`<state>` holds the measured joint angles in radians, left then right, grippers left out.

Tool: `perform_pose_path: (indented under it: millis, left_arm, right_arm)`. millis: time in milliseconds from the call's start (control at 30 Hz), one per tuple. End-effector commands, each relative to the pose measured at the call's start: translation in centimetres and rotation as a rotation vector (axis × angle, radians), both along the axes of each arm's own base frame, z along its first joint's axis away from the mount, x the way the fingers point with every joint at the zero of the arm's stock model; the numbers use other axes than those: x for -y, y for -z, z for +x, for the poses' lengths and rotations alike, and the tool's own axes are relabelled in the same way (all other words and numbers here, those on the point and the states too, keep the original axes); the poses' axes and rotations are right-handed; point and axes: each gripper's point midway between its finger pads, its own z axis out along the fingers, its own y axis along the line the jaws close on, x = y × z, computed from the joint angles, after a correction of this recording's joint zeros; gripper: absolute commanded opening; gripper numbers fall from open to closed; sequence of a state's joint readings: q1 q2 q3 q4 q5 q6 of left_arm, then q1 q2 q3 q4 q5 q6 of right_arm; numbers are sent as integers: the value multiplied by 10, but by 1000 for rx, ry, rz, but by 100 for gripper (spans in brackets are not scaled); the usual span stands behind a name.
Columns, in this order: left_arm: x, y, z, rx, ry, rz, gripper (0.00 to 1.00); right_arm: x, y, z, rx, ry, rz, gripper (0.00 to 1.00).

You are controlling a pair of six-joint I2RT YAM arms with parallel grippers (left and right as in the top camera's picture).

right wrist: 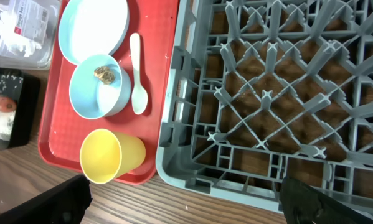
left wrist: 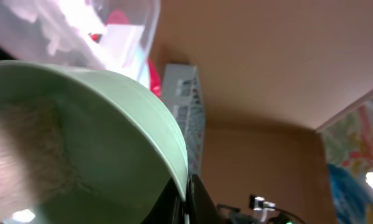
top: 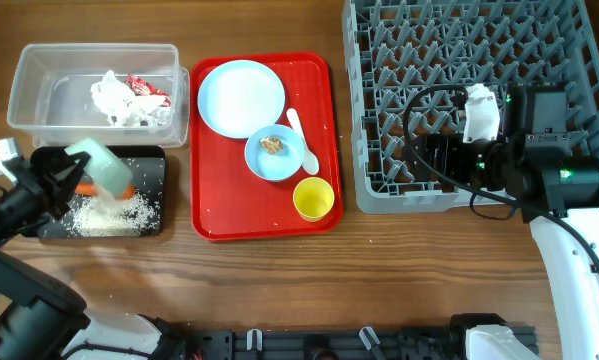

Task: Sort waste into correct bins and load items into the dishwasher rack
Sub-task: 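Tip the green bowl over the black tray to pour out rice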

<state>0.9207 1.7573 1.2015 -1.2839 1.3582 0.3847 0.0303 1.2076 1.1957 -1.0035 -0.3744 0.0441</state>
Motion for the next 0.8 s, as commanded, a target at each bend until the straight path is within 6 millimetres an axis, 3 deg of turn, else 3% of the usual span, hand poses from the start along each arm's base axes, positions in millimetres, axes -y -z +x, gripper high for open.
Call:
perform_pose_path:
  millis: [0,200,567,767]
  left_arm:
    - [-8,-29,6,129,-63,-117,4]
    - [-9,-36,7,106,-82,-204,4]
    - [-8,-36,6,87,-85,-228,4]
    - [3,-45,6,119,-56,-178,4]
  right_arm:
    - [-4,-1,-1,-12,-6,22,100]
    - [-4,0,-2,-17,-6,21,100]
    - [-4,1,-4,-28,-6,21,100]
    - [-4,1,-5,-31,-6,20,99]
